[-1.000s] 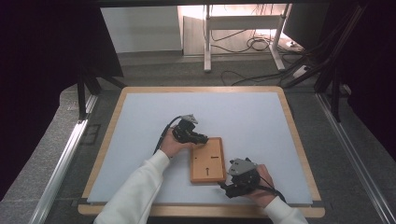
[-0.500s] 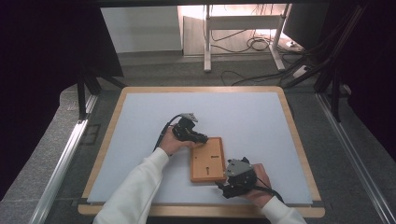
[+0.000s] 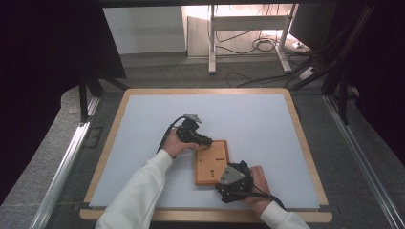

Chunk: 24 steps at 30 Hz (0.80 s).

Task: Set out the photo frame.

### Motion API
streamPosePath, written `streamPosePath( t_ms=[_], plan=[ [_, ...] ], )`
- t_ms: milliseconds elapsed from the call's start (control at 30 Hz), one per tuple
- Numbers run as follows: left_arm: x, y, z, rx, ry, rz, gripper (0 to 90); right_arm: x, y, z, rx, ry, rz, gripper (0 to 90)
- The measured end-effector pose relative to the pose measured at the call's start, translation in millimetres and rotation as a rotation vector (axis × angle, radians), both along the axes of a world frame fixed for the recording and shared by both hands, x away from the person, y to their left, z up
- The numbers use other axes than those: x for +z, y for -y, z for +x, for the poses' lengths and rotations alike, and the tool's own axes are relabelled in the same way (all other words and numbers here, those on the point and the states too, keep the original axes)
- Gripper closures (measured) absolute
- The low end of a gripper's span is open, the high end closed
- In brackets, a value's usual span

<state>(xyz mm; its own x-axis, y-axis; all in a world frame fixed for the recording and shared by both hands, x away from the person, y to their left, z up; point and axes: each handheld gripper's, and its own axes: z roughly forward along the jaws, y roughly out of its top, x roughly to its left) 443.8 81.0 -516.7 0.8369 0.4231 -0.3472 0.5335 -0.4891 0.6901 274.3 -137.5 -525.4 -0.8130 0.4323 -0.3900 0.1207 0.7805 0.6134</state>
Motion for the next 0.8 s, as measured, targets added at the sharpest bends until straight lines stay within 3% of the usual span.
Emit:
streamPosePath(
  t_ms=[300,500,800],
  plan=[
    [0.2,-1.6,3.3,-0.008,-0.019,-0.001,82.5,-1.2,-7.3,-2.9,0.011,0.085,-0.035,13.5],
    [0.8,-1.1,4.1,0.0,-0.009,0.001,84.0,1.0,-10.8,-6.2,0.03,0.173,-0.045,21.2],
    [2.9,0.0,-0.1,0.015,0.025,0.008,83.2,2.2,-15.9,-9.1,0.058,0.218,-0.077,30.2]
  ],
)
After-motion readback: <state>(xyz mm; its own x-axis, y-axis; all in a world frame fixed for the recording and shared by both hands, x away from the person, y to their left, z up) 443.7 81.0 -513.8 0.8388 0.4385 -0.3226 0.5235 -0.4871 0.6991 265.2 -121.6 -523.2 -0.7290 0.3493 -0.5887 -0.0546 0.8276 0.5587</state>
